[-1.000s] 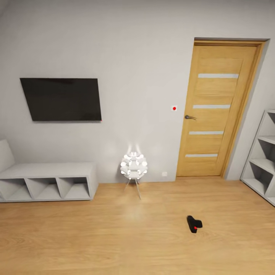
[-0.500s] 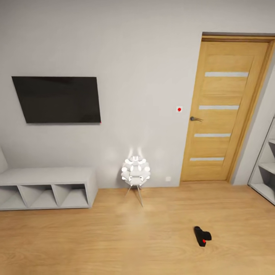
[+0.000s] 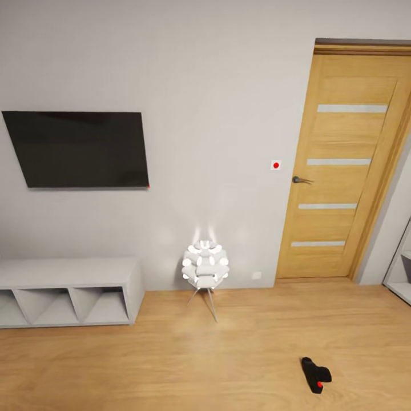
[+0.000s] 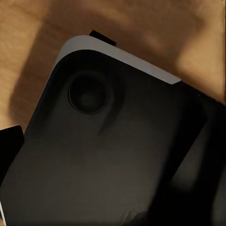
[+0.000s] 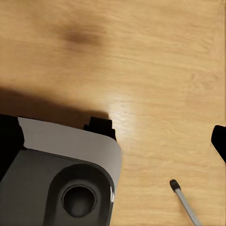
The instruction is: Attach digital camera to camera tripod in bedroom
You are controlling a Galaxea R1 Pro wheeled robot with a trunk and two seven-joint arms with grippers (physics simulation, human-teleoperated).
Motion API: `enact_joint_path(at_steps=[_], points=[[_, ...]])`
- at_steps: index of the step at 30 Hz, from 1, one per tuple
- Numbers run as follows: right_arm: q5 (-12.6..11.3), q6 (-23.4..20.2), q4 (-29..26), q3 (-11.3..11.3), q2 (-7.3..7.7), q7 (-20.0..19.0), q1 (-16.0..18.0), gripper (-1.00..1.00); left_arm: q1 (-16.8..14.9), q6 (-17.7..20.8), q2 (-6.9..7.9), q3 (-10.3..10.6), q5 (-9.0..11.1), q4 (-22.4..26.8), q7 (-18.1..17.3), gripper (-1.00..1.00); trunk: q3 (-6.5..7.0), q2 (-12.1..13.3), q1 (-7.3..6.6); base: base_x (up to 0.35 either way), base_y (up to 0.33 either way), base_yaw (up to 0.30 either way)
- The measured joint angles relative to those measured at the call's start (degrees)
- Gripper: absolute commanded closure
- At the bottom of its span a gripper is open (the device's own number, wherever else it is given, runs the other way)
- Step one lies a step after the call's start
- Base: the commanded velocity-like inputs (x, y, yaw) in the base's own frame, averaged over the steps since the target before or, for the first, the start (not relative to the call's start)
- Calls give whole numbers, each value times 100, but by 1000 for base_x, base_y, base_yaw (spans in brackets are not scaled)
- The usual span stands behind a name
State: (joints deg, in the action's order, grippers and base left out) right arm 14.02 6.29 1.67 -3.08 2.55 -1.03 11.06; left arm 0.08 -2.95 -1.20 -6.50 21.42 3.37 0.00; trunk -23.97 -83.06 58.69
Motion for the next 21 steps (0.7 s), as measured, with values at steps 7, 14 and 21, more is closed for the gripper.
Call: enact_joint_path(at_steps=[7,14,21], points=[[-11,24,0,0,-7,0,2,-100,0,-3,0,0,-5,6,0,-100,0,0,0,331,6,-6],[-25,25,0,-5,-10,2,-1,-100,0,-3,0,-3,-11,9,0,-100,0,0,0,331,1,-161],[-39,24,0,-12,-11,2,-3,-100,0,-5,-10,0,-14,16,0,-100,0,0,0,331,0,-233]])
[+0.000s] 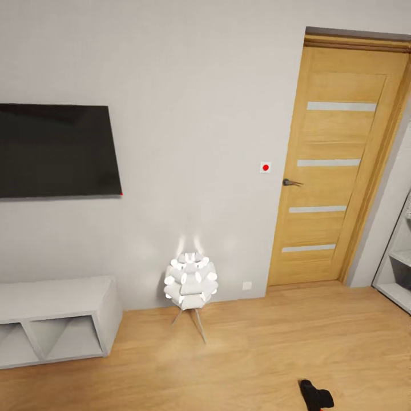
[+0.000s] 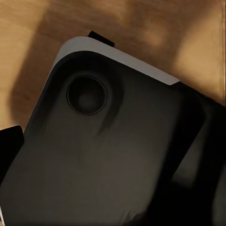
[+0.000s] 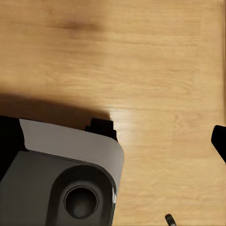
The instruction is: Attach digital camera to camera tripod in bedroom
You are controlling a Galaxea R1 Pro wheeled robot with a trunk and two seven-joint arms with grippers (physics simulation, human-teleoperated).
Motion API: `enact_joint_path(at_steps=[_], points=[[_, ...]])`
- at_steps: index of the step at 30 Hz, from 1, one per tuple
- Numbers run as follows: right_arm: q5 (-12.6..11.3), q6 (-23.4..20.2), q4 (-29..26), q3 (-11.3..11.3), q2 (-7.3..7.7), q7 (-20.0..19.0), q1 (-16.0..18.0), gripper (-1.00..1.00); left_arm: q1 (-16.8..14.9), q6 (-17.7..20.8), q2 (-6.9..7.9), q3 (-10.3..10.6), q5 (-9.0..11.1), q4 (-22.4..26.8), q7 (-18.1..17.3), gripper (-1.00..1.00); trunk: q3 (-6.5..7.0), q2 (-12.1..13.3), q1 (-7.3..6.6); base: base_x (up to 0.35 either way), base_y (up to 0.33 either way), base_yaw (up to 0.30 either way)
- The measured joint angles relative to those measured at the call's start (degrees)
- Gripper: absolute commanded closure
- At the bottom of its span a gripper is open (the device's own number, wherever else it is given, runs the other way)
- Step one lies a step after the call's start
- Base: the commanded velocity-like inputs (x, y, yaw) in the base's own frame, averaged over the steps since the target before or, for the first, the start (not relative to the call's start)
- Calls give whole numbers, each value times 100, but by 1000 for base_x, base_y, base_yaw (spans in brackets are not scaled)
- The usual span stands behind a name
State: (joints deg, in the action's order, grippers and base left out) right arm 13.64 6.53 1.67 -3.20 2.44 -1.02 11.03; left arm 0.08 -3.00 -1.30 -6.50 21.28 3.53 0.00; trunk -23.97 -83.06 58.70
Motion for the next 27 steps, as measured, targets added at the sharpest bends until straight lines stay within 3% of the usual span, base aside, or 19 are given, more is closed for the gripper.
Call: enact_joint_path(at_steps=[27], points=[[-16,0,0,-27,0,4,3,-100,0,2,-25,0,-1,2,-8,-100,0,0,0,331,0,-249]])
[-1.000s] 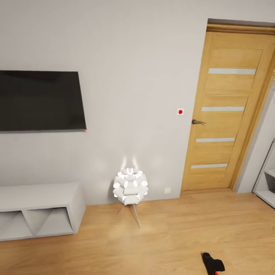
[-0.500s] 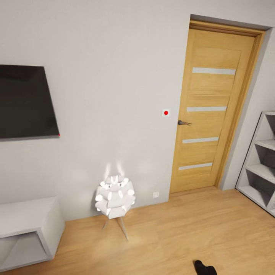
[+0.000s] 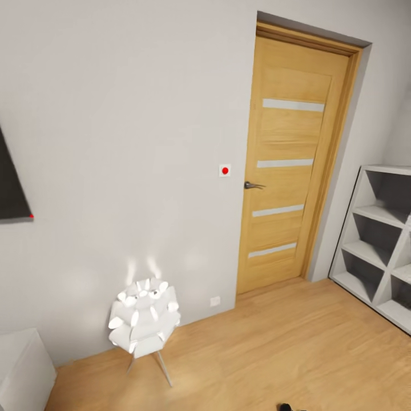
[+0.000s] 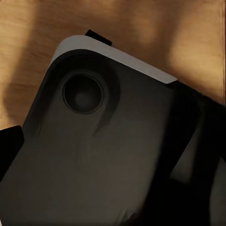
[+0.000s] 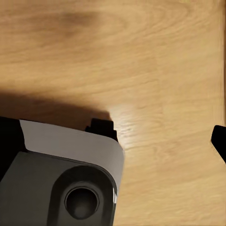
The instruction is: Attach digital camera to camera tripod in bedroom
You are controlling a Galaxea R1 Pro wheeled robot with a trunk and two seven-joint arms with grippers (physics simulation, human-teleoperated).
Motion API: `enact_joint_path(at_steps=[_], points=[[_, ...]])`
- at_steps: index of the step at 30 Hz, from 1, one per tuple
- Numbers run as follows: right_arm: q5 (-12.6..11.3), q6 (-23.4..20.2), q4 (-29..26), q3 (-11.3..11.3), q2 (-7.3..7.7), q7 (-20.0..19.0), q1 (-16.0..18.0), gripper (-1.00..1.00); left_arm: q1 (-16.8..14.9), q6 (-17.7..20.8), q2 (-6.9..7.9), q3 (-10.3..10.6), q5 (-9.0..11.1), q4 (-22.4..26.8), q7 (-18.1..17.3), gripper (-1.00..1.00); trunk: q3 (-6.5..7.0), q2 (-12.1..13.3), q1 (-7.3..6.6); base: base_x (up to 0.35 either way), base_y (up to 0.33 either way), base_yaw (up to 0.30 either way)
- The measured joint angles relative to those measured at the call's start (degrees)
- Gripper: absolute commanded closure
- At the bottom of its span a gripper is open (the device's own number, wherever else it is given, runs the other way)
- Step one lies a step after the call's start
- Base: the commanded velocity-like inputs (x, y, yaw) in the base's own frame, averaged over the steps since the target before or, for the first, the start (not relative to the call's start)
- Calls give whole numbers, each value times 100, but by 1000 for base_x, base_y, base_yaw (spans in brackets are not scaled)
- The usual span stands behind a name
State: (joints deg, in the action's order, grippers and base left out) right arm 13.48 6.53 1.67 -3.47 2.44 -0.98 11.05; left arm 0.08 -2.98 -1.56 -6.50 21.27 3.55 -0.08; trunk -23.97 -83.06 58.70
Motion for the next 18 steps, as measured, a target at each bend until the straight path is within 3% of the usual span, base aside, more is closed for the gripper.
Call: enact_joint_path(at_steps=[9,18], points=[[-5,0,0,-1,5,2,-1,-100,0,1,0,0,0,0,0,-100,0,0,1,288,-49,-250],[-7,0,0,-2,9,0,2,-100,0,-4,0,0,0,0,0,-100,0,1,3,54,-16,-250]])
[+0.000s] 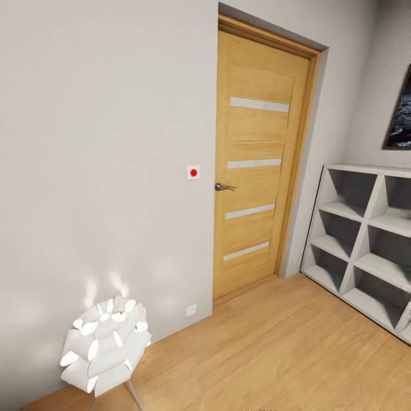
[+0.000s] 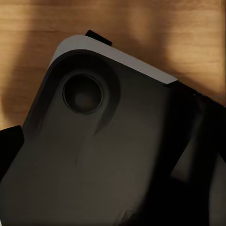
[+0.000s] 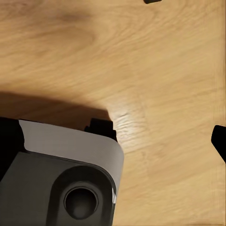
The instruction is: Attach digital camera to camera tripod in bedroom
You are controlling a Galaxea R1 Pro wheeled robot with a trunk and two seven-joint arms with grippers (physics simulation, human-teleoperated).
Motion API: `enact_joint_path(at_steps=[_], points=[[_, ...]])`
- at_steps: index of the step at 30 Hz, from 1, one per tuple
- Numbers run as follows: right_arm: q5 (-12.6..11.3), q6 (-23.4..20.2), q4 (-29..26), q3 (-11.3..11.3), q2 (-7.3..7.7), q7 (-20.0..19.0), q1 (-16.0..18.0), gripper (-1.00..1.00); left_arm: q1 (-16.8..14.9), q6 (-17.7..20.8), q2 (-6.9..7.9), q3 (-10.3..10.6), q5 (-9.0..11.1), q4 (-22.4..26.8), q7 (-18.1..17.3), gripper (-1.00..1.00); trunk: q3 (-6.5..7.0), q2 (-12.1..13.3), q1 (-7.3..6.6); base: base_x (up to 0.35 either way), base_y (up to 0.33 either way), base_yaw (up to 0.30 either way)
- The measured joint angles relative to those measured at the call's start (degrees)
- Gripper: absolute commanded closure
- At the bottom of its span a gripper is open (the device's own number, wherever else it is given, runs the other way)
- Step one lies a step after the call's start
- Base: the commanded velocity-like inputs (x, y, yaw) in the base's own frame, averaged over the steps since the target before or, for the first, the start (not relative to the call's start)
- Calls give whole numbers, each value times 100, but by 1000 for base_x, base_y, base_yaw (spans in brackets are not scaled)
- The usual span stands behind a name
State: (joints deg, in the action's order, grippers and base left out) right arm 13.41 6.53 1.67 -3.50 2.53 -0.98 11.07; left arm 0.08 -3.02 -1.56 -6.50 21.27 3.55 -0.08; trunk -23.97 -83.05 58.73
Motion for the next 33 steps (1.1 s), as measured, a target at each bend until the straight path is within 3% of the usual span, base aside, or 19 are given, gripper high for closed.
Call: enact_joint_path(at_steps=[33], points=[[0,0,0,1,0,0,-1,-100,0,-5,4,0,3,0,2,-100,0,0,0,2,0,-250]])
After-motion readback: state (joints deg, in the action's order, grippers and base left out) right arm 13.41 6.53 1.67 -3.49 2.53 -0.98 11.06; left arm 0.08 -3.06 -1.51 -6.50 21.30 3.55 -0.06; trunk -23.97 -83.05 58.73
